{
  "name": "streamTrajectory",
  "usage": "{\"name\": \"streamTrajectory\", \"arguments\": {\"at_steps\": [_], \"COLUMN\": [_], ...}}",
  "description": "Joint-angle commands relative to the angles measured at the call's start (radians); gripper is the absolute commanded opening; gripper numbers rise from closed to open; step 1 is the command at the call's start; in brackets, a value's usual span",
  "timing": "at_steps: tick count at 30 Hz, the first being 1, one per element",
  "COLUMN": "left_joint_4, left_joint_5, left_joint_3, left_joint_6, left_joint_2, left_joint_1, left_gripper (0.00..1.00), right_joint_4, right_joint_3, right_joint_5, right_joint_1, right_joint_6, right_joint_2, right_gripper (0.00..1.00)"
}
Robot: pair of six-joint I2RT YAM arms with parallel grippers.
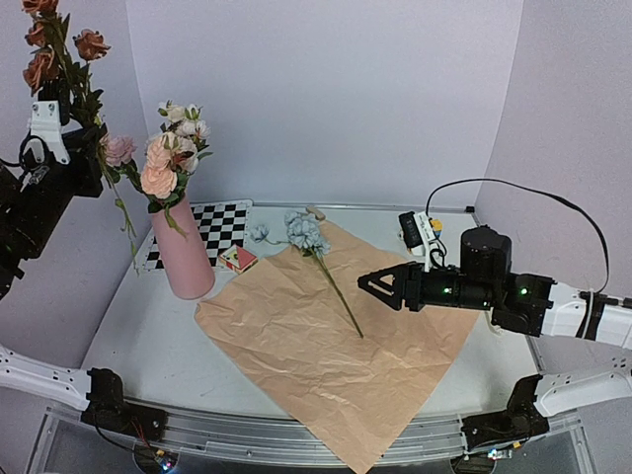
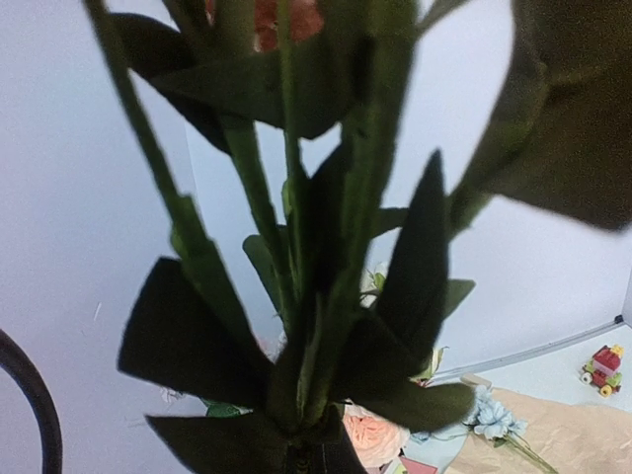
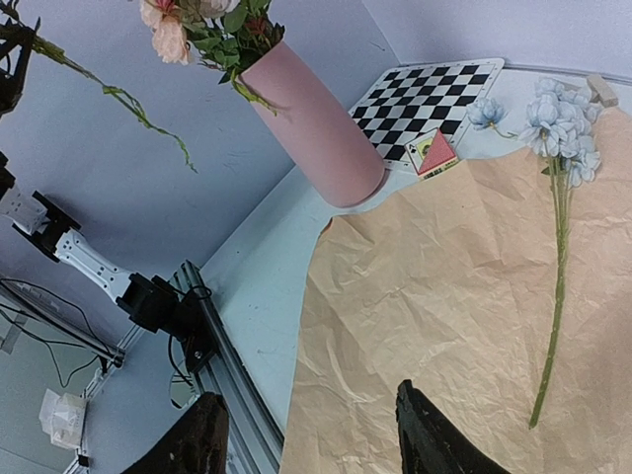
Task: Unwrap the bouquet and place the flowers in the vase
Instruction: Insert the fake flower into the vase.
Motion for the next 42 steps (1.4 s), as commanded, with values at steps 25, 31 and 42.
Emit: {"name": "streamTrajectory", "arguments": {"at_steps": [25,31,42], "left_joint_4": [0.249,-0.273,-0.370], "left_joint_5": [0.170,0.431,0.644], "left_joint_3": [-0.064,0.153,0.150], "left_joint_6": [0.209,-0.165,-0.338], "left_joint_2": [0.152,0.278,0.260], "left_joint_1": [0.057,0.285,0.353], "left_gripper": [0.00,0.00,0.00], "right_joint_4": [0.028,0.032,0.036], "right_joint_3": [0.039,0.035,0.039], "right_joint_5": [-0.015,-0.014,-0.014], "right_joint_1": [0.005,0.005,0.004], "right_joint_6": [0.029,0.034,0.040], "right_joint_2": [-0.021,-0.020,-0.023], "right_gripper": [0.59,0.58,0.59]}}
